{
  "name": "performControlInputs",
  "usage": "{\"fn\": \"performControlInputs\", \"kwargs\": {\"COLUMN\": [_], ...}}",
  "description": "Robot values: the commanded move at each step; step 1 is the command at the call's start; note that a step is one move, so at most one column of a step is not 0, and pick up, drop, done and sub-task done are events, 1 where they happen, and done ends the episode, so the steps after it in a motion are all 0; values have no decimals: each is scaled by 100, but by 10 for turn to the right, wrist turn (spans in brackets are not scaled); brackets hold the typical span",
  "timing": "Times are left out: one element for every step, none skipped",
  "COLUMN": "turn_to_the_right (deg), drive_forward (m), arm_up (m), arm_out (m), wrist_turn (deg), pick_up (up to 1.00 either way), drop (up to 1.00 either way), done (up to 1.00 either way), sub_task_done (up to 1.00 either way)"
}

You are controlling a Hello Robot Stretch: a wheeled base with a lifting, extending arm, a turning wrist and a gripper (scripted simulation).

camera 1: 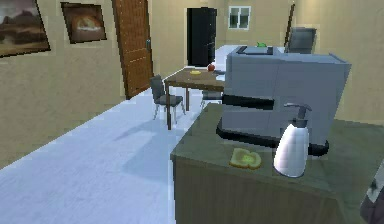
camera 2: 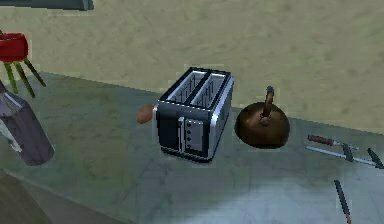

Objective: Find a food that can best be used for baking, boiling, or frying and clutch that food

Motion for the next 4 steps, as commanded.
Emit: {"fn": "performControlInputs", "kwargs": {"turn_to_the_right": [-90,0,0,0], "drive_forward": [0,0,0,0], "arm_up": [0,50,38,0], "arm_out": [0,0,0,36], "wrist_turn": [0,0,0,0], "pick_up": [0,0,0,0], "drop": [0,0,0,0], "done": [0,0,0,0], "sub_task_done": [0,0,0,0]}}
